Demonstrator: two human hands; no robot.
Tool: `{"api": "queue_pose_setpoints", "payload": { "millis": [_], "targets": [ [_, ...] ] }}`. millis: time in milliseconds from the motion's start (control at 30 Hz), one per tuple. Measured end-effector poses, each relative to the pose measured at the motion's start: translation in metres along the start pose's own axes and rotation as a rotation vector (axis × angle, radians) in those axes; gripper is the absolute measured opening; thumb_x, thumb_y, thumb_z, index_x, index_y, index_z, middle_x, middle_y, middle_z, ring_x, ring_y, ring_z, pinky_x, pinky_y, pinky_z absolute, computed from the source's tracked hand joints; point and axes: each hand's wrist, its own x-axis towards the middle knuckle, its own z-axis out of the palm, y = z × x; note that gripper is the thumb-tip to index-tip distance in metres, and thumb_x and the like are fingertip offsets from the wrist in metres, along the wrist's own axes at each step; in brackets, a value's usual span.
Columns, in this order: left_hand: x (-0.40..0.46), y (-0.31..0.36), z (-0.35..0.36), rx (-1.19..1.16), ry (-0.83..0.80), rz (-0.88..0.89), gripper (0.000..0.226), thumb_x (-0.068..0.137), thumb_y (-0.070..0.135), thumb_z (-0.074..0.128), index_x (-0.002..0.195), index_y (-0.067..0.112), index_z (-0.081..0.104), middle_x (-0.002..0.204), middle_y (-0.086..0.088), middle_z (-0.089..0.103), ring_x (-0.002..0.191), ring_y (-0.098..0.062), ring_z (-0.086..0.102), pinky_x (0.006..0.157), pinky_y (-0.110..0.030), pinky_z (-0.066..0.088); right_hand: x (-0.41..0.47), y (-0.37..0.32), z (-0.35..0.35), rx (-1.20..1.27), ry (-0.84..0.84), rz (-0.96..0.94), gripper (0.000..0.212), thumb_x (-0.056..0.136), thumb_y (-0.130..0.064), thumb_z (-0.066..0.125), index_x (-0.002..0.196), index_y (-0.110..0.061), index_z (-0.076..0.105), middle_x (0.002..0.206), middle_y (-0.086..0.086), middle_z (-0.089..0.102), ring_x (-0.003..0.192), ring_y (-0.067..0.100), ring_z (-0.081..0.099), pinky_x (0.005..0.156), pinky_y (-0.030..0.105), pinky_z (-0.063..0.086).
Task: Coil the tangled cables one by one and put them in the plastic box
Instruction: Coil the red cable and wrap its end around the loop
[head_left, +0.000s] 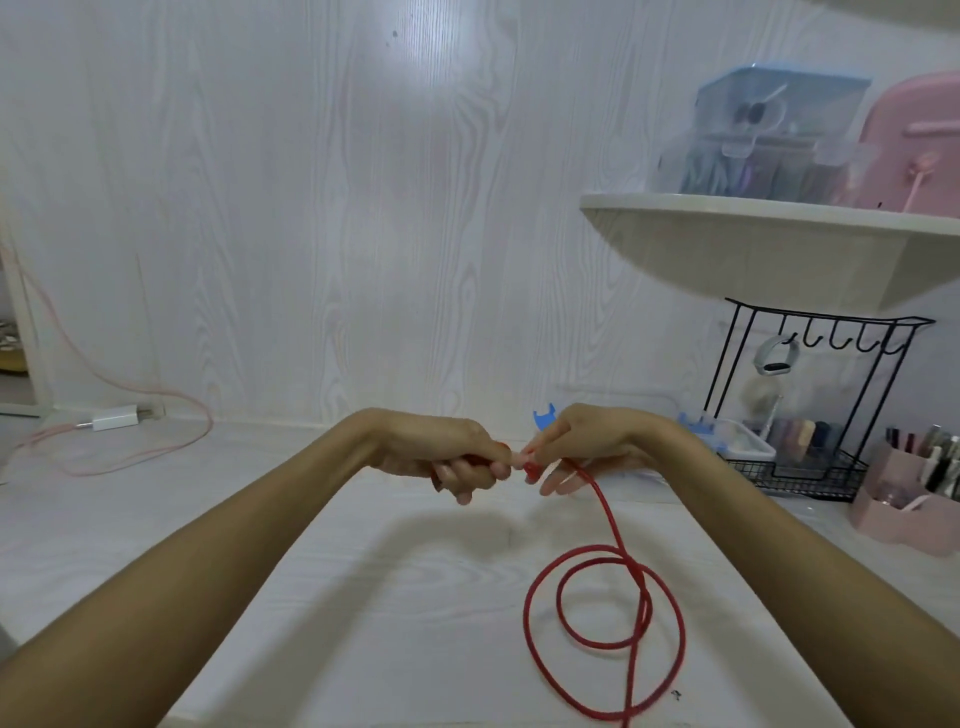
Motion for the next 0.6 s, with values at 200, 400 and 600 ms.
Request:
{"api": "queue_pose_setpoints", "payload": {
  "millis": [200,400,600],
  "targets": [
    [-0.015,-0.003,-0.012,-0.876,0.132,0.397,0.037,0.091,0.020,0.046,0.054,0.017,0.048,0.047,0.009,0.015,0.035,-0.007,0.009,0.037,-0.012,0.032,-0.006,0.010,-0.003,0.380,-0.328,-0.296,0.028,0.101,-0.025,0.040,0.087,-0.017,0.063,0.067,-0.004,0.053,0.035,-0.001,0.027,0.036,0.011,0.024],
    [-0.015,-0.001,-0.023,-1.668,0.273,0.662,0.036,0.094,0.009,0.042,0.059,0.013,0.036,0.041,0.004,0.026,0.034,-0.007,0.011,0.035,-0.018,0.039,0.019,0.030,0.025,0.417,0.043,-0.229,0.017,0.100,-0.021,0.044,0.099,-0.016,0.061,0.052,-0.009,0.043,0.038,0.001,0.028,0.035,0.013,0.025],
    [-0.015,0.005,-0.020,-1.369,0.329,0.390,0.029,0.089,0.006,0.046,0.062,0.015,0.036,0.041,0.005,0.027,0.028,-0.005,0.020,0.038,-0.011,0.030,0.022,0.041,0.028,-0.149,0.437,0.058,0.056,0.083,-0.014,0.070,0.130,-0.006,0.043,0.107,0.010,0.057,0.086,0.014,0.057,0.068,0.022,0.043]
  ]
}}
